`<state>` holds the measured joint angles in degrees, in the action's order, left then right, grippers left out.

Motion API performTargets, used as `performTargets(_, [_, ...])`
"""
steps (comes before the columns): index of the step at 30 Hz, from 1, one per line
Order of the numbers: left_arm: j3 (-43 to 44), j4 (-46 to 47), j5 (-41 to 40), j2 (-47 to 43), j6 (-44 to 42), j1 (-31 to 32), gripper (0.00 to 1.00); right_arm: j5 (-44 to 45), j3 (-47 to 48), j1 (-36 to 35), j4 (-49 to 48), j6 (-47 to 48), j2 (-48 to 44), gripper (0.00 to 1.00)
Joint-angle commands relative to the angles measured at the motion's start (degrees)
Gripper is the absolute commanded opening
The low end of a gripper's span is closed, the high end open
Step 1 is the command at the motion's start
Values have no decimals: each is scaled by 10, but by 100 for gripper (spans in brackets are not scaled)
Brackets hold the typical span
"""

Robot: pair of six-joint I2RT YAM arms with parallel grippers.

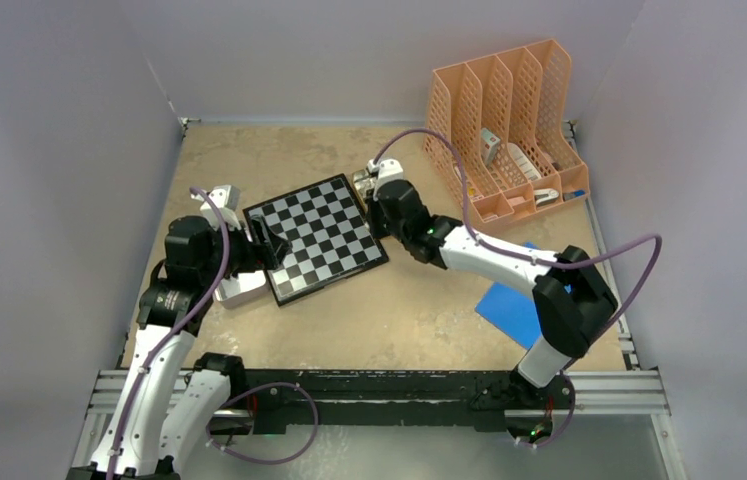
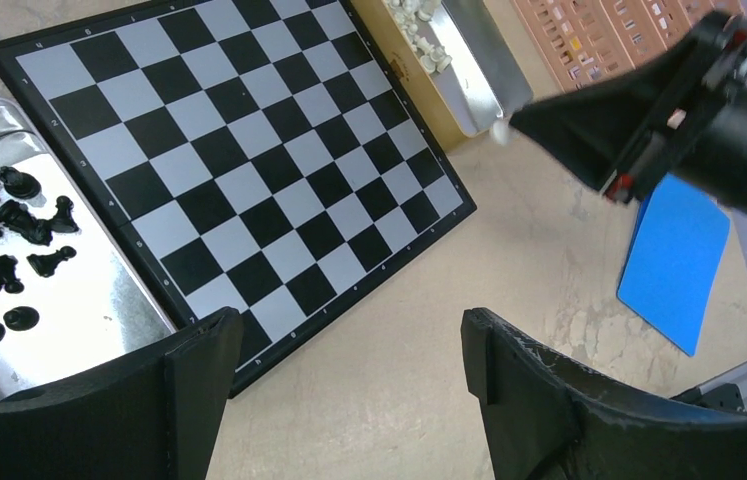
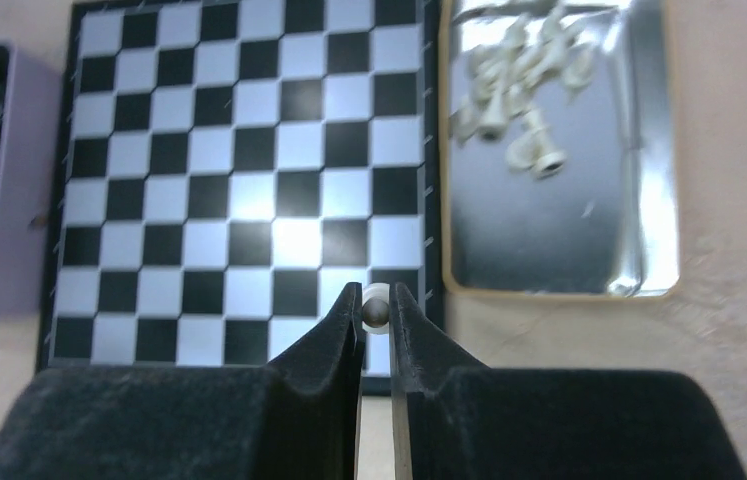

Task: Set up the chess pieces on the board
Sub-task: Pick up the chess piece from the storage box, then place the chess piece on the chessboard.

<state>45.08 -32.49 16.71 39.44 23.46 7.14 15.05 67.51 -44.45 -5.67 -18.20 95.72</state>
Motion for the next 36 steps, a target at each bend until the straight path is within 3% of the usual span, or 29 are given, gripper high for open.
performTargets(1, [-1,7,-11,-8,9,-2,80,-21,-37,-39,-32,-25,-48,8])
performTargets(11, [-1,7,-14,5,10,-2,80,-13,-83,-67,-83,-21,-62,8])
performTargets(36, [3,-3,-47,8,14,-4,79,94,-106,-108,-154,9,34,7])
